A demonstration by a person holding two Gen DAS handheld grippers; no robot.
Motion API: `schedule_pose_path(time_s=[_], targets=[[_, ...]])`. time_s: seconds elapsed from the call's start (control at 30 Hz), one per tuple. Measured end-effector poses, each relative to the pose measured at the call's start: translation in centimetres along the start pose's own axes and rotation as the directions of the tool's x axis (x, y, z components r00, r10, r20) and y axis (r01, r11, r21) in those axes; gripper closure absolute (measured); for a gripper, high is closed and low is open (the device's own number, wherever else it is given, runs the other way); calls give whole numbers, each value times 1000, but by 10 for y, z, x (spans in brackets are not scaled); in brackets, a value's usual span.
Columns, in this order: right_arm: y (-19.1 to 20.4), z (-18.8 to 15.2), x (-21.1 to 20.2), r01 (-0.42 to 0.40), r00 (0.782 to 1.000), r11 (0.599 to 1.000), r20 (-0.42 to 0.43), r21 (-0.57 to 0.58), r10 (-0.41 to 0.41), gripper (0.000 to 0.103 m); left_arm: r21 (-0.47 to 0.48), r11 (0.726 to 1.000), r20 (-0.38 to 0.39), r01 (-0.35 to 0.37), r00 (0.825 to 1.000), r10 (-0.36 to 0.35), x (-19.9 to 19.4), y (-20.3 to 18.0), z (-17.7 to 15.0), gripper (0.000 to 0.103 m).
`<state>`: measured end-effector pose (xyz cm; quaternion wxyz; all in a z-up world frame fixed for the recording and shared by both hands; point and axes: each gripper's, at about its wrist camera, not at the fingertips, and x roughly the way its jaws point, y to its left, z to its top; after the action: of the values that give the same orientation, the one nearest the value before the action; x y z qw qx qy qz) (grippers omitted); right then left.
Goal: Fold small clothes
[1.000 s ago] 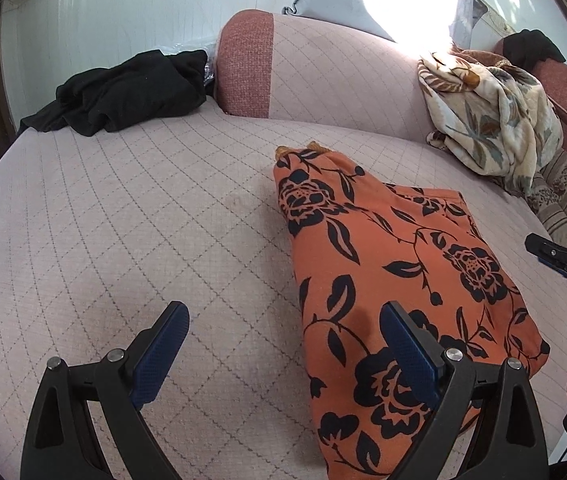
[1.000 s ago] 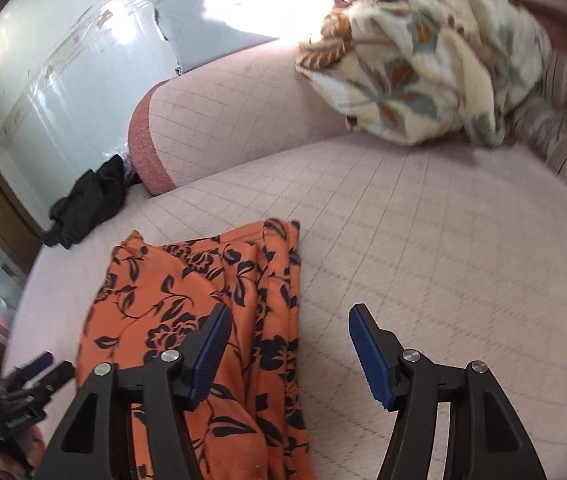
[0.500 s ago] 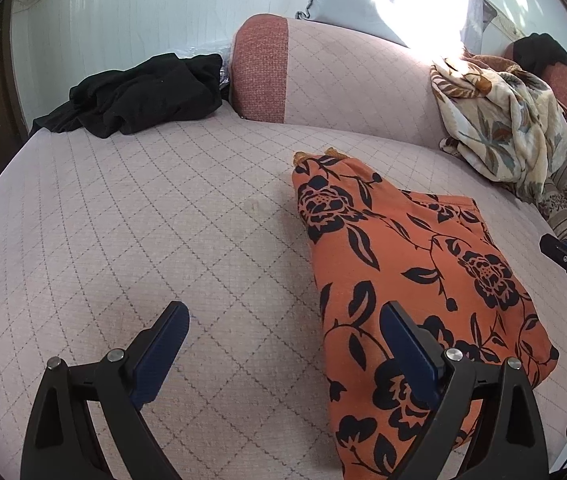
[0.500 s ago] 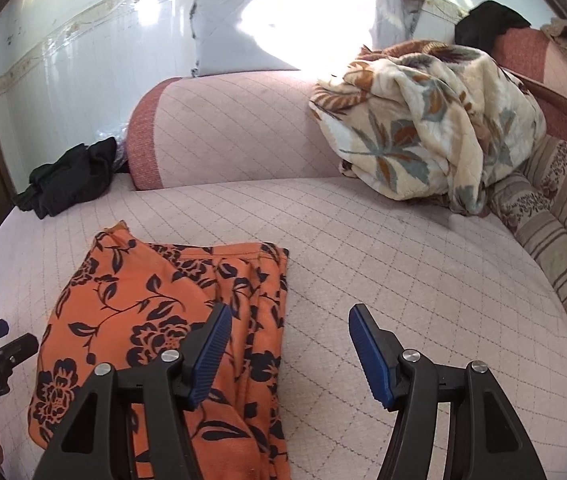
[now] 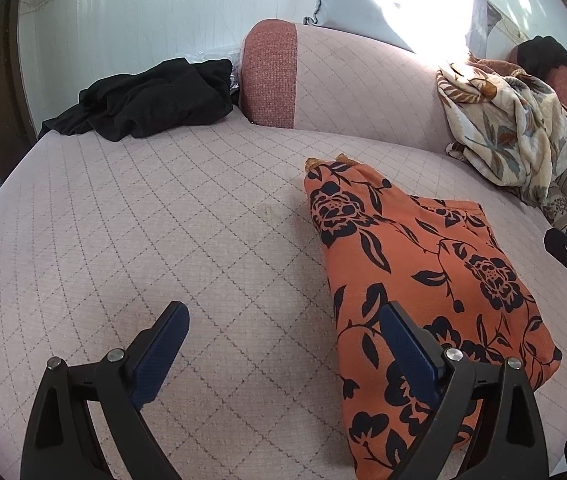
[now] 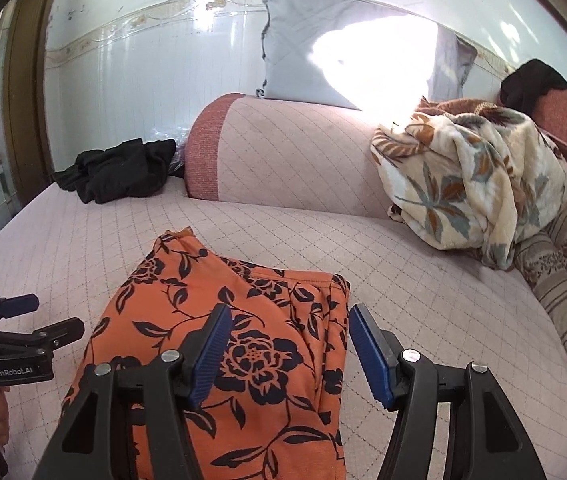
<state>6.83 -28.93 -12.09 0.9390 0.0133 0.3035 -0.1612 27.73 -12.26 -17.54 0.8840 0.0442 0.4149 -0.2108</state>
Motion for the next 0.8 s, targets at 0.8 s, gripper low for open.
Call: schedule_pose_path(time_s=[0.8], targets=[[19, 1, -10, -37, 999, 998, 26, -46, 38, 38, 4, 1000, -2, -7, 1000, 7, 1, 0, -1, 7]])
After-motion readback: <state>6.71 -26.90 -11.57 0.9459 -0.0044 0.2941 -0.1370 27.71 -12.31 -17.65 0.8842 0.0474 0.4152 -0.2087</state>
